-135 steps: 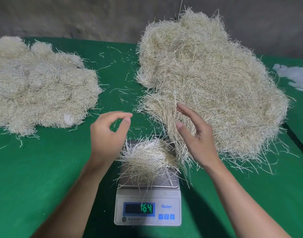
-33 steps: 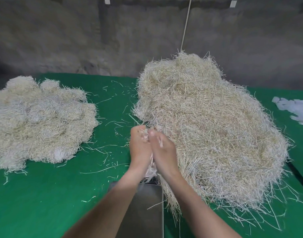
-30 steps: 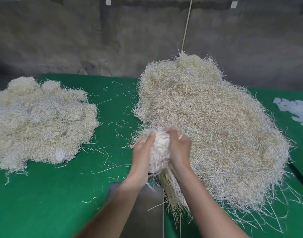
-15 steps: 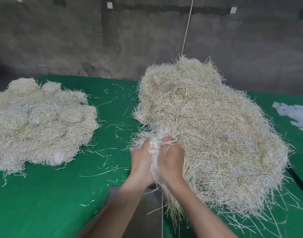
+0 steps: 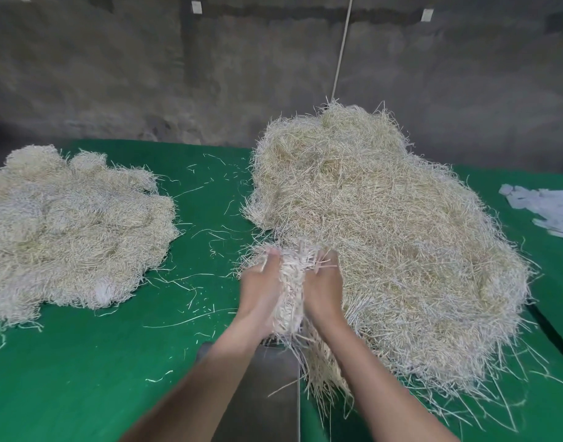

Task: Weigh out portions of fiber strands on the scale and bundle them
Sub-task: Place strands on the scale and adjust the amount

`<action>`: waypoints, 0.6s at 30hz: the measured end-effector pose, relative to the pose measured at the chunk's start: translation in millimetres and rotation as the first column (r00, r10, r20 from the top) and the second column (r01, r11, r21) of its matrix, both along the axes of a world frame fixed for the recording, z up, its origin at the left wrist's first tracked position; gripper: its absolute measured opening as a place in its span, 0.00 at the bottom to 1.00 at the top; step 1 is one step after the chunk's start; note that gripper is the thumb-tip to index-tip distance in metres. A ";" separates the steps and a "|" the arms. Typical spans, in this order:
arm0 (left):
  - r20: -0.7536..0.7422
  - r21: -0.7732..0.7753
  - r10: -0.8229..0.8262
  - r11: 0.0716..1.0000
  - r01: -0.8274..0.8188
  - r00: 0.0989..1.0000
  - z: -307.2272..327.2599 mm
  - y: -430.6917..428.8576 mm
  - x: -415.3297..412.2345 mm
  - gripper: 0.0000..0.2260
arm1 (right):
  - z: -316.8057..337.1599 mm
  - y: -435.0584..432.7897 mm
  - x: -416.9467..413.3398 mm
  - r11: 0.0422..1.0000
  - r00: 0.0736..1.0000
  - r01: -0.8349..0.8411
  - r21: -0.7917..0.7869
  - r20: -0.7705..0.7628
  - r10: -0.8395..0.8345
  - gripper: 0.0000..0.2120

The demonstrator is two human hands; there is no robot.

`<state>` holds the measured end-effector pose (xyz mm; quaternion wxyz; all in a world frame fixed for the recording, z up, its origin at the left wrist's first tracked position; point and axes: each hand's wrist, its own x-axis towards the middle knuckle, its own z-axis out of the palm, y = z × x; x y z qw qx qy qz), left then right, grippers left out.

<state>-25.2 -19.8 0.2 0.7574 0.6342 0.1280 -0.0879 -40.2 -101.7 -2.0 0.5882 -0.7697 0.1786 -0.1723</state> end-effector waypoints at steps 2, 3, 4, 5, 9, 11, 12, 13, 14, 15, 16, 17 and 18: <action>0.180 0.173 -0.023 0.985 -0.009 0.983 -5.3 4.3 5.4 0.18 | 6.0 -14.0 2.4 0.981 0.995 -0.046 0.189 0.091 0.029 0.16; 0.291 0.268 -0.016 0.961 -0.065 0.957 -7.0 4.1 9.1 0.20 | 8.2 -12.8 2.4 0.964 0.985 -0.137 0.227 0.133 0.109 0.20; 0.347 0.365 -0.031 0.925 -0.104 0.937 -4.7 2.2 10.2 0.20 | 9.3 -6.1 0.6 0.950 0.967 -0.243 0.197 0.131 0.220 0.24; 0.382 0.425 -0.051 0.896 -0.127 0.923 -2.3 -0.6 10.0 0.12 | 7.2 2.0 -2.6 0.932 0.942 -0.331 0.145 0.104 0.319 0.26; 0.283 0.144 0.006 0.988 -0.049 0.959 -1.3 0.6 2.5 0.21 | -1.2 -5.6 9.3 0.966 0.990 -0.134 0.221 0.070 0.121 0.20; 0.074 0.034 -0.141 0.990 0.139 0.987 -0.1 0.2 -11.0 0.31 | 6.4 -21.4 15.5 0.949 0.994 -0.034 0.315 0.105 0.000 0.20; -0.017 -0.081 -0.180 0.981 0.178 0.984 1.4 -0.1 -14.0 0.30 | 8.6 -23.5 14.3 0.978 0.992 -0.019 0.207 0.123 -0.007 0.16; -0.077 -0.213 -0.162 0.967 0.143 0.984 3.9 0.3 -10.5 0.27 | 7.7 -19.2 8.4 0.999 0.986 -0.015 0.041 0.166 0.008 0.12; -0.115 -0.316 -0.107 0.946 0.066 0.988 8.0 1.8 -4.8 0.23 | 0.8 -10.4 0.7 0.990 0.976 -0.002 -0.142 0.215 0.032 0.12; -0.153 -0.356 -0.027 0.934 -0.030 0.988 11.7 2.7 4.6 0.19 | -8.1 2.0 -8.4 0.960 0.968 -0.010 -0.279 0.239 0.079 0.13; -0.170 -0.301 0.066 0.947 -0.116 0.983 15.7 4.1 13.2 0.17 | -12.8 15.2 -18.5 0.930 0.960 -0.051 -0.364 0.238 0.146 0.14; -0.153 -0.207 0.147 0.962 -0.178 0.977 15.1 3.2 16.3 0.16 | -14.1 22.9 -23.8 0.907 0.953 -0.100 -0.408 0.222 0.205 0.15; -0.120 -0.156 0.162 0.971 -0.179 0.980 12.6 0.8 13.7 0.14 | -11.8 22.1 -21.8 0.893 0.951 -0.123 -0.433 0.206 0.231 0.17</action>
